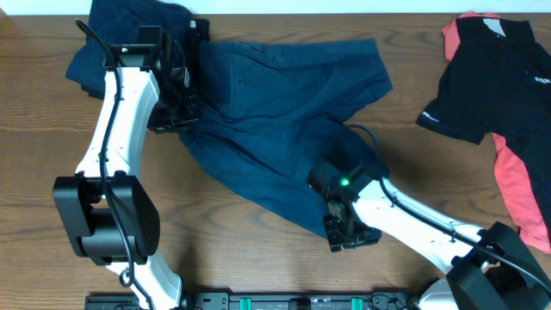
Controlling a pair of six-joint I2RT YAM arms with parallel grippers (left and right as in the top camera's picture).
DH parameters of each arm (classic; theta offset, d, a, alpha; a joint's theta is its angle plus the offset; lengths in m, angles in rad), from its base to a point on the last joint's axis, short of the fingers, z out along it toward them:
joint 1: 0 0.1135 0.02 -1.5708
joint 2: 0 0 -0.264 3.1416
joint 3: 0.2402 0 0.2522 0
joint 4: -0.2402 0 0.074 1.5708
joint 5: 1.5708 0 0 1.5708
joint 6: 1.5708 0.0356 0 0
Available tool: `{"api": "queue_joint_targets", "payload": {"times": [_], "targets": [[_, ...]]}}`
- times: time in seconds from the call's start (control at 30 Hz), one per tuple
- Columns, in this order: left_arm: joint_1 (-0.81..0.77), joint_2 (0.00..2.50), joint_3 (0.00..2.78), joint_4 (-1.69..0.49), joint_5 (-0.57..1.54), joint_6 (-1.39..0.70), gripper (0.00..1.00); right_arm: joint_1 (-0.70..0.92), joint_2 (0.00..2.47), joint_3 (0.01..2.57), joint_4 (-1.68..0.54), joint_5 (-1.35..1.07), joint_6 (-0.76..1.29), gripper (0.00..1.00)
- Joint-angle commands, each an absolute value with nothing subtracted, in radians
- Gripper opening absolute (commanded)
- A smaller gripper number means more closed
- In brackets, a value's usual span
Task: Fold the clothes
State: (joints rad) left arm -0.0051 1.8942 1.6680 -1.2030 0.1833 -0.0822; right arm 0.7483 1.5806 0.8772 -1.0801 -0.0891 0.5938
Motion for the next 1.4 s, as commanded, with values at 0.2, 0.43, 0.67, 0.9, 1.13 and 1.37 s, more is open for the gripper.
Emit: {"api": "queue_joint_targets", "payload": {"times": [0.2,0.43,0.67,0.9,1.13,1.37], "targets": [[-0.006,1.891,1.673,-1.203,0.173,-0.092,0.06,0.760,1.559,0.761,-0.913,-0.028,0.746,0.60],[-0.006,1.891,1.673,-1.203,0.173,-0.092,0.06,0.760,1.559,0.732,-0.863,-0.034,0.744,0.57],[-0.006,1.891,1.673,-1.209,0.173,-0.092,0.06,0.757,1.559,0.732,-0.854,-0.034,0.744,0.31],[-0.006,1.891,1.673,-1.211,0.172,-0.092,0.06,0.689,1.559,0.733,-0.847,-0.017,0.739,0.01],[-0.006,1.890,1.673,-1.214,0.172,-0.091,0.06,0.485,1.538,0.810,-0.866,-0.047,0.597,0.01],[-0.006,1.827,1.673,-1.292,0.167,-0.087,0.06,0.249,1.395,1.091,-1.070,-0.057,0.340,0.01]]}}
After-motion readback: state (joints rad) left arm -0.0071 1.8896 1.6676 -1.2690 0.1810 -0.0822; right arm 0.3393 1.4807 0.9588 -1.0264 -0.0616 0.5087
